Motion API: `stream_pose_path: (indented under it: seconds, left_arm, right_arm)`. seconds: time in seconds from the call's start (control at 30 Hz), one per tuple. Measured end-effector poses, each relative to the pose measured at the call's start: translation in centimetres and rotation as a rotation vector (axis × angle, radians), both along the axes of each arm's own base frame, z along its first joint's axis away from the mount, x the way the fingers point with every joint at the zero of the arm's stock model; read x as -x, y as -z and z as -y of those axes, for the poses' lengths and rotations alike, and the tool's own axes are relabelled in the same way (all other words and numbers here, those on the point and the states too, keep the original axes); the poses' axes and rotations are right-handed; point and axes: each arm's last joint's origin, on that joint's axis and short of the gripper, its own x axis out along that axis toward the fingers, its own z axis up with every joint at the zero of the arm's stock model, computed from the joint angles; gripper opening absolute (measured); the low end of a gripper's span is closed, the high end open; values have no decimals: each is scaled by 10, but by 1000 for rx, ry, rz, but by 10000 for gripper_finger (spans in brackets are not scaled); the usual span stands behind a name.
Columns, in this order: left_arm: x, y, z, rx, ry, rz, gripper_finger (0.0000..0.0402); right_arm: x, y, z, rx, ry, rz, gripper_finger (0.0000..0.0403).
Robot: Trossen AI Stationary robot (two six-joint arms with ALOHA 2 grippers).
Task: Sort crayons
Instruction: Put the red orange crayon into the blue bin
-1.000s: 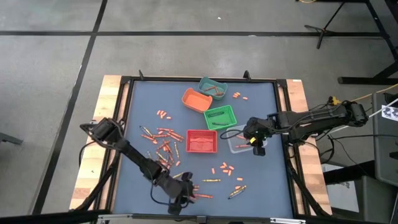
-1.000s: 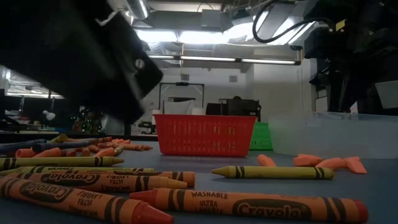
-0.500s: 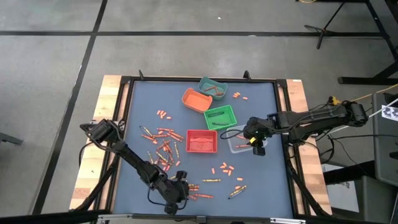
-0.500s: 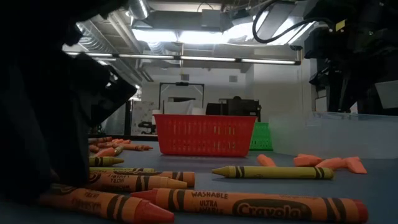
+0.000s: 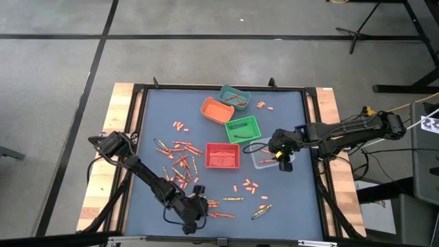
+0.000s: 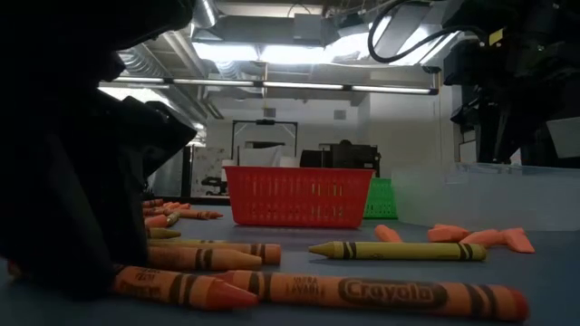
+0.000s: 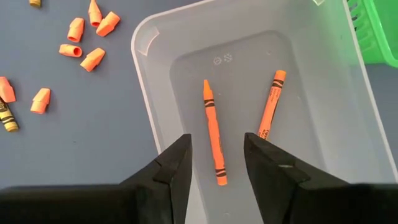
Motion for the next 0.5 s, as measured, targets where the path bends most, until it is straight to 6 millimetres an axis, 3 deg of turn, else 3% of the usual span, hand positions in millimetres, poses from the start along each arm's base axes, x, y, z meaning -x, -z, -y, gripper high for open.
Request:
stream_pose_path:
  seconds: [0.5]
  left_arm:
    - [1,1,-1,-20,0,-11,72]
  right_arm:
    - [0,0,0,0,0,0,145]
